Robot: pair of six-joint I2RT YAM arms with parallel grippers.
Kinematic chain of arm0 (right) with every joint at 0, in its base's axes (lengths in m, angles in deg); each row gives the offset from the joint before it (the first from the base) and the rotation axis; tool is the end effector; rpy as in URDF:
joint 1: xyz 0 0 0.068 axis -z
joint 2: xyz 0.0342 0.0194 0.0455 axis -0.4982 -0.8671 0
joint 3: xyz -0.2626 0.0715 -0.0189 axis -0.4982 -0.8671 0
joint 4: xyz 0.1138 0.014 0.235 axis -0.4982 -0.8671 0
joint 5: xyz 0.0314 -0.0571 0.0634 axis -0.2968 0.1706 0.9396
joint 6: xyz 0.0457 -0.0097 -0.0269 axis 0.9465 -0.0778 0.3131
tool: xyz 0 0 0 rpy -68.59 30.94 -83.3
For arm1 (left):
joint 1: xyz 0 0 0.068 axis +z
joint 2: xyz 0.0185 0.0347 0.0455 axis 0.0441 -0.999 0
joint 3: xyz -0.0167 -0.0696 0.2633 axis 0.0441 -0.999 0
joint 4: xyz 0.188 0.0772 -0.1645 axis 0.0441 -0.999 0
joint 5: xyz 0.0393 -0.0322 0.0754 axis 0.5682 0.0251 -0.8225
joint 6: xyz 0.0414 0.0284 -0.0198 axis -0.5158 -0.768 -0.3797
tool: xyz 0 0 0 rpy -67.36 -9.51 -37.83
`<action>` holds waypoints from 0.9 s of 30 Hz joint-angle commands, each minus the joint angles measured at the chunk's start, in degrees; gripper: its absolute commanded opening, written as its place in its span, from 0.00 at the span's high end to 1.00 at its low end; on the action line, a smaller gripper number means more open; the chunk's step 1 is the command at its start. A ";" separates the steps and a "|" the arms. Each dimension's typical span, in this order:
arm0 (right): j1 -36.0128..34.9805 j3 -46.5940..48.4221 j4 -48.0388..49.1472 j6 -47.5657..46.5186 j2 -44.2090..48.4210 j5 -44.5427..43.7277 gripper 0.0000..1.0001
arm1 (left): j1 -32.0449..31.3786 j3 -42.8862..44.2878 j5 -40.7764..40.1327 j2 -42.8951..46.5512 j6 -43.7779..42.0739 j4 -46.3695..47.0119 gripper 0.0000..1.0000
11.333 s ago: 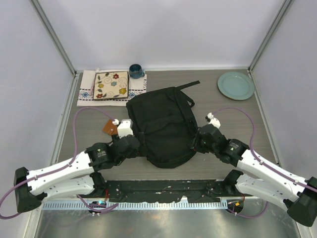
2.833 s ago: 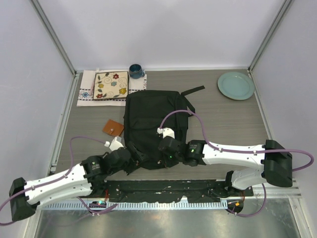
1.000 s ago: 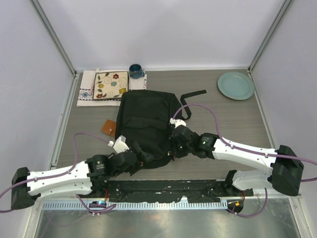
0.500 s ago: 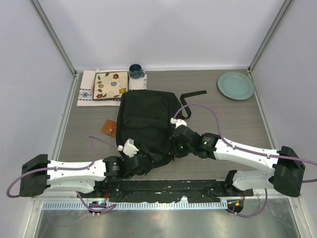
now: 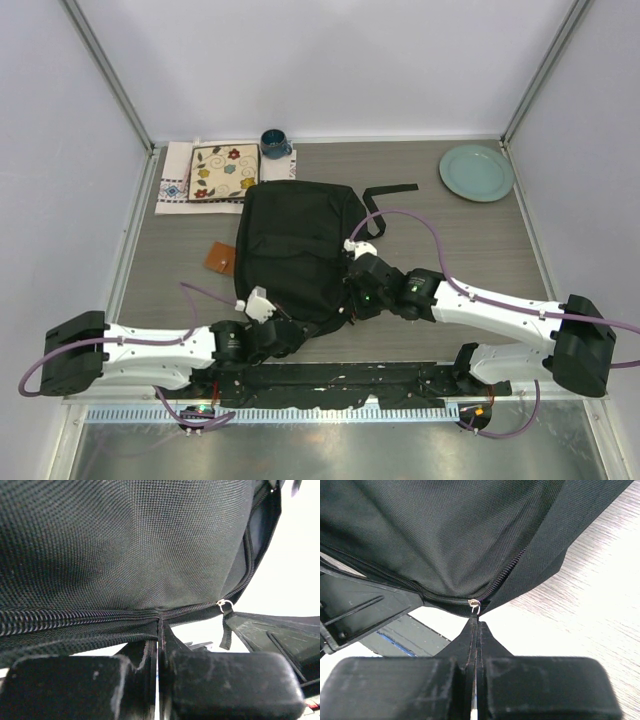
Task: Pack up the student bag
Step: Zip the student bag at the center of the board.
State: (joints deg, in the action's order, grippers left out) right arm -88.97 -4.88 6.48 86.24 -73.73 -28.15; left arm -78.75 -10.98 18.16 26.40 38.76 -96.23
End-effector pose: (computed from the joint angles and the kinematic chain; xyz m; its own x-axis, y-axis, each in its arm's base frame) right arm 0.1276 0.2078 0.2311 -0.8272 -0.2028 -0.5240 -0.4147 0.8497 0.3258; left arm 0.0616 -0.1764 0.1572 -0.6410 -0.7637 -0.0769 -0.4415 0.4488 -0.7769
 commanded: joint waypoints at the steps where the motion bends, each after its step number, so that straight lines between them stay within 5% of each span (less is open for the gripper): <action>1: -0.15 3.01 -1.81 -1.53 0.63 -3.49 1.00 | 0.02 0.38 -2.04 2.62 -3.69 -5.35 1.00; 15: 1.78 11.81 -10.42 -7.15 -5.43 -13.35 1.00 | -0.06 1.35 2.27 5.34 -13.11 -15.91 1.00; 27: 3.45 12.77 -10.25 -8.56 -8.68 -15.02 1.00 | -0.06 -1.55 2.53 21.25 -16.44 -26.80 1.00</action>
State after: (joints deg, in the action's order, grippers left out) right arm -87.88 5.15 -1.92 80.38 -81.16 -35.43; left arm -78.56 -11.55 19.73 44.93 26.89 -111.25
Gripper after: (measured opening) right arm 0.020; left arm 0.013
